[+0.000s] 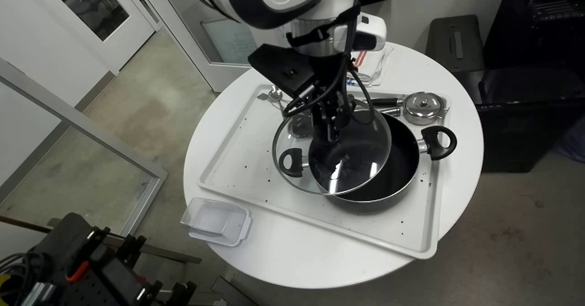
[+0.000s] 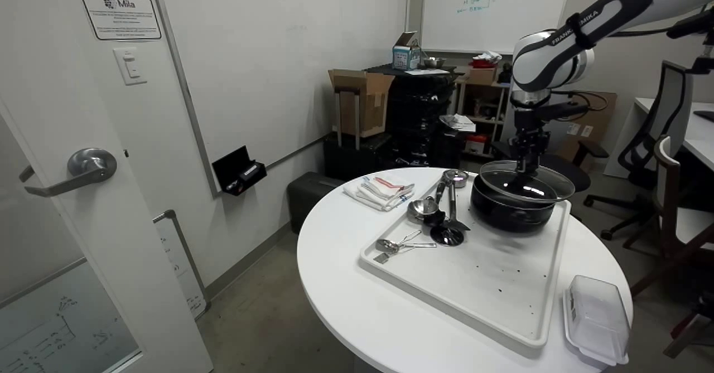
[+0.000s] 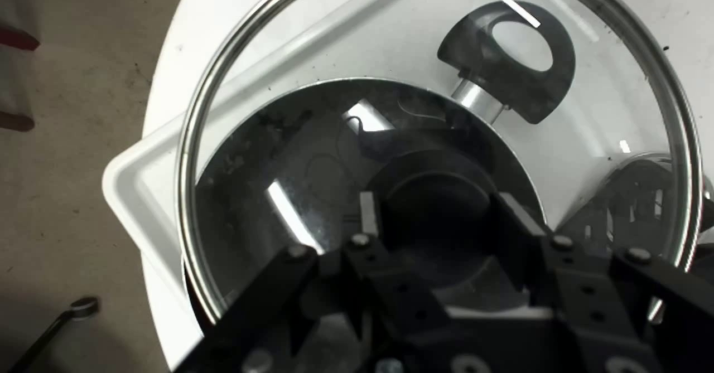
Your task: Put the glass lid on the black pot.
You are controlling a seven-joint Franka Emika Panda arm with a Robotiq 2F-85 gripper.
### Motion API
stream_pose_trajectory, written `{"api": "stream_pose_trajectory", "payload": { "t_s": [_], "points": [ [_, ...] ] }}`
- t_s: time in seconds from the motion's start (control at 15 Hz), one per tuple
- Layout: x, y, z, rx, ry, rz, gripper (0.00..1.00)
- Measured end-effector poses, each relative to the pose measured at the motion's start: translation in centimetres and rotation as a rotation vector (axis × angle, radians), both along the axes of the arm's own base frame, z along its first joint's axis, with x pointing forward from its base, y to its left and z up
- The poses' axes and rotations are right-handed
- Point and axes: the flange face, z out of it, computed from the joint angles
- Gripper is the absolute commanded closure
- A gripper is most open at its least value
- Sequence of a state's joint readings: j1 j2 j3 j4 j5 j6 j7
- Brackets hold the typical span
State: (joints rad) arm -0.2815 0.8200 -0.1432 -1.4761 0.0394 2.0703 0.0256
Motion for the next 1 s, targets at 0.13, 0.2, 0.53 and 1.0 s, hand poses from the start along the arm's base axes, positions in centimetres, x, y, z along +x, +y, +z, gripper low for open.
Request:
{"api": "stream_pose_trajectory", "payload": {
  "t_s": [0.13, 0.2, 0.53, 1.0],
  "points": [
    [0.7, -0.5, -0.5, -0.016, 0.006, -0.034, 0.75],
    [1.0, -0.9, -0.8, -0.025, 0.008, -0.051, 0.75],
    [1.7, -2.5, -2.4, -0.065, 0.021, -0.124, 0.75],
    [2.2, -4.6, -4.2, -0.097, 0.015, -0.187, 0.75]
  ]
}}
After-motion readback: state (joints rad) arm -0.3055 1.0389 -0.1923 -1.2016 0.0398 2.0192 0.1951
